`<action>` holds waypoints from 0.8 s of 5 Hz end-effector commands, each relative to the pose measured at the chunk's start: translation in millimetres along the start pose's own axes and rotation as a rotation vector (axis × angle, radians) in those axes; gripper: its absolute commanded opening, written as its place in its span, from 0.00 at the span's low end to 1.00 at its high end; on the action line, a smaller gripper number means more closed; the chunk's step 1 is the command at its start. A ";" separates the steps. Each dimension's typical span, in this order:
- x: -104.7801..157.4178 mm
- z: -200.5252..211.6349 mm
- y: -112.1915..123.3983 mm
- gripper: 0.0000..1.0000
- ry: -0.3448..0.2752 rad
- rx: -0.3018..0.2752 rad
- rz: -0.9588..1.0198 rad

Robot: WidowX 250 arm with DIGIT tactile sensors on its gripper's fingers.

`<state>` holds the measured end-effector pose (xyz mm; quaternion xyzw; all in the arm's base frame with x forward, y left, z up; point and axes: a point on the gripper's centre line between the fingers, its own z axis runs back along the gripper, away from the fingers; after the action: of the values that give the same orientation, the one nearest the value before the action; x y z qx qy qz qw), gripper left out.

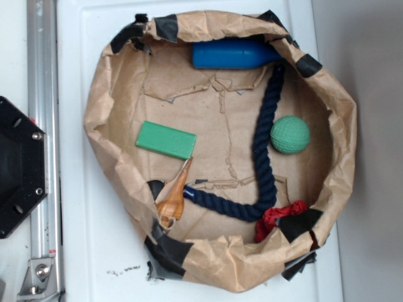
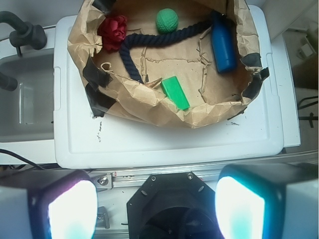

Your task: Grab the shell.

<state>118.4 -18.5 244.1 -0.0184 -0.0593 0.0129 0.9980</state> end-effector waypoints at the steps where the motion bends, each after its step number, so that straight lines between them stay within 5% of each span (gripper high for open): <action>1: 0.0 0.0 0.0 1.00 0.000 0.000 0.000; 2: 29.4 -28.8 -7.4 1.00 -0.025 -0.009 0.132; 4: 83.6 -78.6 -24.6 1.00 0.138 -0.074 0.354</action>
<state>207.6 -47.1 166.0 -0.0565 0.0385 0.1738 0.9824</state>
